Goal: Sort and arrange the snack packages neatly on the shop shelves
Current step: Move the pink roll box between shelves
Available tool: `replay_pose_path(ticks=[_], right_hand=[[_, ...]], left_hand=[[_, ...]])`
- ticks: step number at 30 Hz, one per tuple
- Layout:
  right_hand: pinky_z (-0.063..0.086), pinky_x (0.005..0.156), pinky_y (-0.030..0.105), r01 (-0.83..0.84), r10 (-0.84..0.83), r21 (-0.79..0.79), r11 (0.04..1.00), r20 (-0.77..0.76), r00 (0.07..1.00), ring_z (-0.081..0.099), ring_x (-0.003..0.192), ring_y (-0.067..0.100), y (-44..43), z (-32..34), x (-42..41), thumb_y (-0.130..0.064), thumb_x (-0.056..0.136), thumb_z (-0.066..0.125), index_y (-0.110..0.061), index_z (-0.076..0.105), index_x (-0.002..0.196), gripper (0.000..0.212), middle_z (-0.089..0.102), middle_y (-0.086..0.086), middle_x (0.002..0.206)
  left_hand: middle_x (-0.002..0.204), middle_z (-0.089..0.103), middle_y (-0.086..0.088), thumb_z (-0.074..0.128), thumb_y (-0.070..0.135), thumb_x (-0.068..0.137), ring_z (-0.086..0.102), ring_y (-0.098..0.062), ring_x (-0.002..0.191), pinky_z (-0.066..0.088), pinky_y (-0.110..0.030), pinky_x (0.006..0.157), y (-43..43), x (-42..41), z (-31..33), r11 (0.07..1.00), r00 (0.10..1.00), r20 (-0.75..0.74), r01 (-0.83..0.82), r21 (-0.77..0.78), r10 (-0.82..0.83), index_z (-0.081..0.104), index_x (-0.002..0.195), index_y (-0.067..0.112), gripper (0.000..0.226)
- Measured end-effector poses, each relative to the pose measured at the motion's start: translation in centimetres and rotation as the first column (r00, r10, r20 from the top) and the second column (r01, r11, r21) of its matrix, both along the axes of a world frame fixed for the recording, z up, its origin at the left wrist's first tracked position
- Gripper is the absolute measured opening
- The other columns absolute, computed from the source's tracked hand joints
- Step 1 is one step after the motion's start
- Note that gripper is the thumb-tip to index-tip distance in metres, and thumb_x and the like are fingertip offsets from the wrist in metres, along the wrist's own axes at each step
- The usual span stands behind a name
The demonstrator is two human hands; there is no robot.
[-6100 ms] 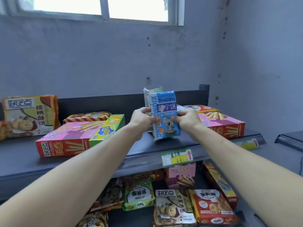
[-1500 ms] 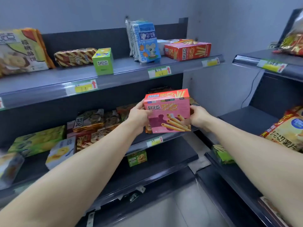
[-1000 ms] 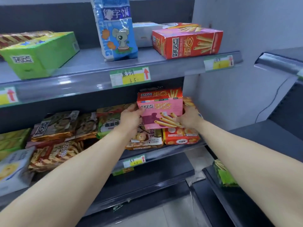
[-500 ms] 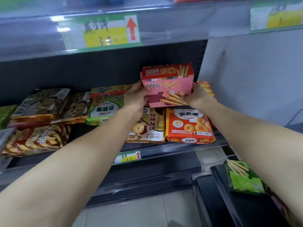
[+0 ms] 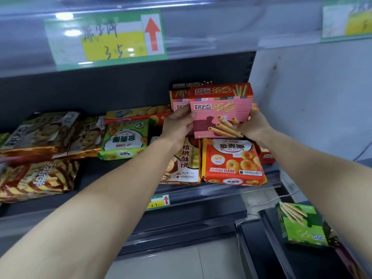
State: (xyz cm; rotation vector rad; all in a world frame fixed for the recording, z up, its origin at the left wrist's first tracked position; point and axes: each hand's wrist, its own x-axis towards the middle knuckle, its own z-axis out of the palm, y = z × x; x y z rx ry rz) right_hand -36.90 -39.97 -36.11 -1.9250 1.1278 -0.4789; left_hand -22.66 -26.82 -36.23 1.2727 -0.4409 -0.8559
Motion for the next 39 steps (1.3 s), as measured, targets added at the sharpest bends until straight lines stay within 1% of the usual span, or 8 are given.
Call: replay_pose_path(ticks=[8, 15, 18, 22, 26, 30, 35, 39], right_hand=[[0.045, 0.085, 0.030, -0.003, 0.005, 0.060, 0.998, -0.022, 1.000, 0.056, 0.115, 0.026, -0.7, -1.0, 0.3, -0.005, 0.084, 0.066, -0.012, 0.054, 0.127, 0.046, 0.062, 0.005, 0.124], [0.056, 0.078, 0.042, -0.023, 0.028, 0.115, 0.993, -0.044, 0.999, 0.064, 0.094, 0.026, -0.7, -2.1, 0.3, -0.013, 0.089, 0.062, -0.018, 0.054, 0.122, 0.035, 0.065, 0.002, 0.108], [0.052, 0.066, 0.031, -0.071, 0.077, 0.114, 0.991, -0.046, 0.996, 0.059, 0.080, 0.014, -0.5, -2.3, 0.6, -0.014, 0.090, 0.061, -0.017, 0.052, 0.125, 0.036, 0.063, 0.001, 0.108], [0.044, 0.096, 0.036, -0.121, 0.131, 0.136, 0.983, -0.065, 0.989, 0.054, 0.115, 0.024, 0.3, -2.4, 1.5, -0.014, 0.090, 0.061, -0.017, 0.047, 0.134, 0.046, 0.059, 0.003, 0.127], [0.038, 0.089, 0.029, -0.162, 0.171, 0.148, 0.976, -0.051, 0.984, 0.051, 0.120, 0.022, 0.9, -2.7, 2.6, -0.015, 0.092, 0.058, -0.020, 0.045, 0.135, 0.045, 0.057, 0.001, 0.131], [0.041, 0.102, 0.035, -0.206, 0.213, 0.141, 0.968, -0.036, 0.976, 0.049, 0.123, 0.022, 1.0, -2.8, 3.6, -0.016, 0.094, 0.054, -0.022, 0.038, 0.140, 0.049, 0.054, 0.001, 0.134], [0.041, 0.099, 0.034, -0.224, 0.229, 0.130, 0.966, -0.024, 0.973, 0.048, 0.124, 0.021, -0.3, -2.1, 3.4, -0.012, 0.090, 0.060, -0.019, 0.030, 0.142, 0.060, 0.054, 0.002, 0.133], [0.045, 0.096, 0.035, -0.213, 0.222, 0.098, 0.972, -0.085, 0.971, 0.051, 0.120, 0.021, -1.5, -1.7, 1.9, -0.014, 0.088, 0.064, -0.018, 0.034, 0.139, 0.060, 0.057, 0.003, 0.129]], left_hand=[[0.147, 0.043, 0.000, 0.049, 0.023, 0.097, 0.039, -0.021, 0.135, 0.030, -0.037, 0.113, 0.1, 0.8, -3.1, 0.931, 0.916, 0.333, 0.098, 0.351, -0.222, 0.037, 0.143, 0.030, 0.048], [0.152, 0.033, -0.001, 0.039, 0.035, 0.100, 0.031, -0.023, 0.140, 0.027, -0.036, 0.110, -0.6, 0.7, -3.3, 0.832, 0.813, 0.418, 0.138, 0.537, -0.405, 0.007, 0.150, 0.032, 0.059], [0.145, 0.043, -0.002, 0.039, 0.034, 0.100, 0.040, -0.024, 0.133, 0.032, -0.028, 0.097, -0.3, 0.9, -3.4, 0.839, 0.811, 0.451, 0.085, 0.538, -0.372, 0.010, 0.149, 0.032, 0.057], [0.139, 0.050, -0.002, 0.040, 0.035, 0.099, 0.048, -0.026, 0.126, 0.034, -0.026, 0.088, 0.7, 1.8, -3.2, 0.818, 0.799, 0.498, -0.013, 0.575, -0.337, 0.015, 0.148, 0.029, 0.054], [0.132, 0.055, -0.005, 0.041, 0.034, 0.099, 0.054, -0.029, 0.116, 0.037, -0.028, 0.081, 1.6, 2.7, -3.2, 0.779, 0.770, 0.544, -0.099, 0.619, -0.334, 0.027, 0.139, 0.021, 0.045], [0.129, 0.055, -0.007, 0.043, 0.036, 0.098, 0.055, -0.029, 0.114, 0.040, -0.030, 0.080, 1.8, 3.5, -3.4, 0.758, 0.756, 0.559, -0.132, 0.639, -0.340, 0.025, 0.140, 0.019, 0.048], [0.132, 0.053, -0.004, 0.068, 0.040, 0.082, 0.052, -0.026, 0.119, 0.045, -0.031, 0.091, 1.3, 3.1, -3.8, 0.732, 0.763, 0.513, -0.077, 0.677, -0.393, 0.022, 0.141, 0.020, 0.077], [0.139, 0.038, -0.012, 0.072, 0.030, 0.075, 0.035, -0.035, 0.130, 0.035, -0.048, 0.106, 0.2, 1.9, -4.2, 0.605, 0.676, 0.527, -0.148, 0.782, -0.516, 0.014, 0.145, 0.027, 0.091]])
